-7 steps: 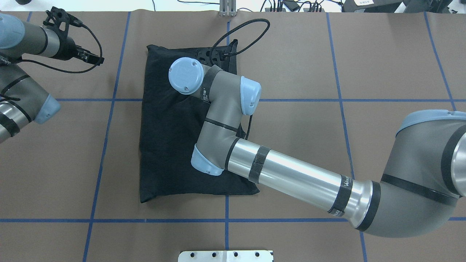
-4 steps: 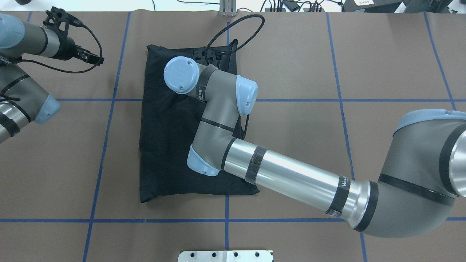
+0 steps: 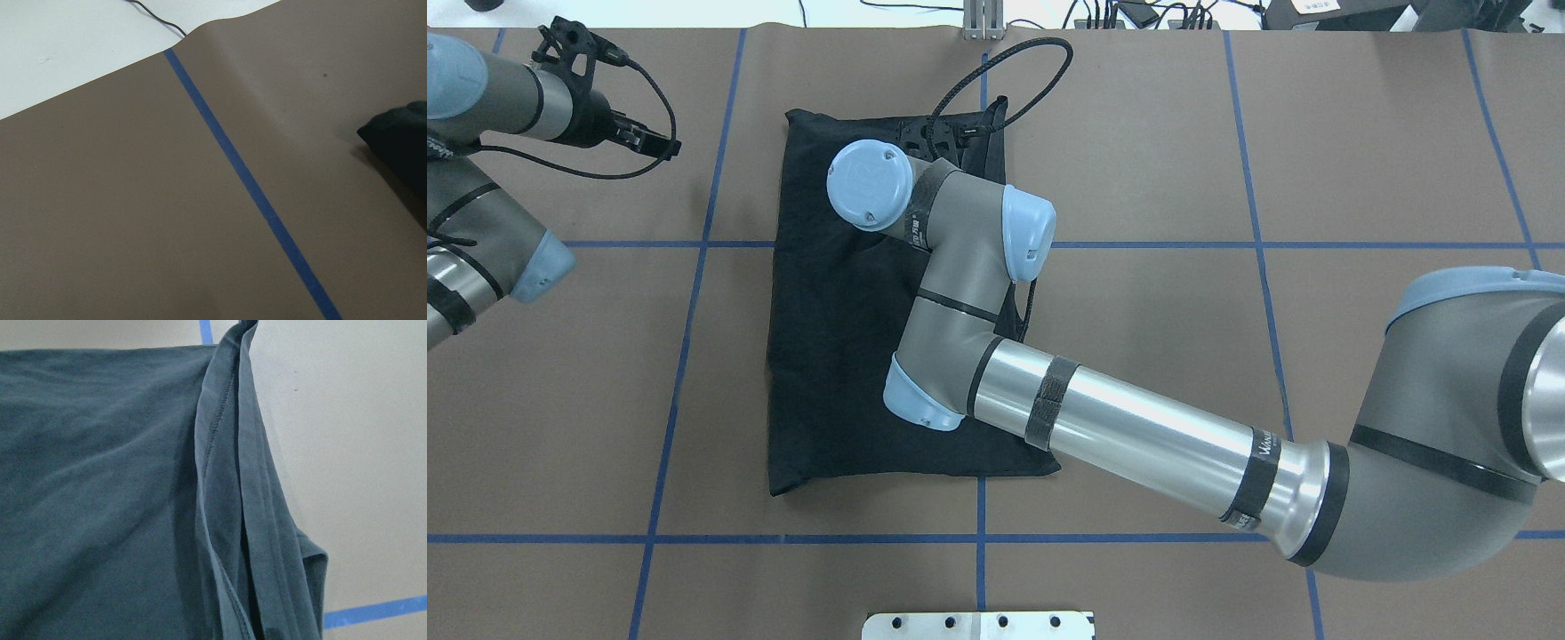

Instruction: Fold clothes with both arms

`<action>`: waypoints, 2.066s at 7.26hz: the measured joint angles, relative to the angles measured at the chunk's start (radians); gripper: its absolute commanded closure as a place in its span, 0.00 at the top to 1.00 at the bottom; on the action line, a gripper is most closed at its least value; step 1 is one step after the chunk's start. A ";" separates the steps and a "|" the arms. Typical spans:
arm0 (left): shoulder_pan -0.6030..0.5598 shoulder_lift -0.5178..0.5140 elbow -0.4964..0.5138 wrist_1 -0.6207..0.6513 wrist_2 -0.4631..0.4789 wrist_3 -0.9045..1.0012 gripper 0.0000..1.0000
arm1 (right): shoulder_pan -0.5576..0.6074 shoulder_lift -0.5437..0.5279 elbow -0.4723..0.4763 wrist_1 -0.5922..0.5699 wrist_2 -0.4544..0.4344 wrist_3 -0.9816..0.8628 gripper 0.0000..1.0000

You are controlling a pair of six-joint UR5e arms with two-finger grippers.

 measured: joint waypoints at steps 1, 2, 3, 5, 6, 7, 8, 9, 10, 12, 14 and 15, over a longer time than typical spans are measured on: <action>0.000 0.000 0.001 0.000 0.000 0.000 1.00 | -0.001 0.001 -0.007 0.000 -0.001 0.002 0.36; 0.000 0.000 0.001 0.000 0.000 0.000 1.00 | -0.002 0.005 -0.018 0.000 -0.001 0.002 0.35; 0.000 0.000 0.001 0.000 0.000 0.001 1.00 | -0.005 0.015 -0.032 0.001 -0.002 0.003 0.35; 0.000 0.002 0.000 0.000 0.000 0.001 1.00 | -0.010 0.034 -0.056 0.000 -0.003 0.004 0.35; 0.000 0.003 0.000 0.000 0.000 0.001 1.00 | -0.014 0.036 -0.060 -0.005 -0.005 0.003 0.35; 0.000 0.003 0.000 0.000 0.000 0.001 1.00 | -0.017 0.036 -0.061 -0.014 -0.006 -0.001 0.35; 0.000 0.003 0.000 0.000 0.000 0.001 1.00 | -0.019 0.036 -0.061 -0.026 -0.007 -0.009 0.33; 0.000 0.003 0.000 0.000 0.000 0.001 1.00 | -0.020 0.034 -0.061 -0.037 -0.008 -0.018 0.26; 0.000 0.003 0.001 0.000 0.000 0.002 1.00 | -0.020 0.034 -0.061 -0.042 -0.008 -0.026 0.13; 0.000 0.003 0.002 0.000 0.000 0.002 1.00 | -0.019 0.033 -0.059 -0.047 -0.008 -0.038 0.05; 0.000 0.003 0.001 -0.001 0.000 0.002 1.00 | -0.015 0.033 -0.044 -0.069 -0.007 -0.062 0.06; 0.000 0.003 0.001 -0.001 0.000 0.002 1.00 | -0.012 0.030 -0.028 -0.082 -0.005 -0.071 0.06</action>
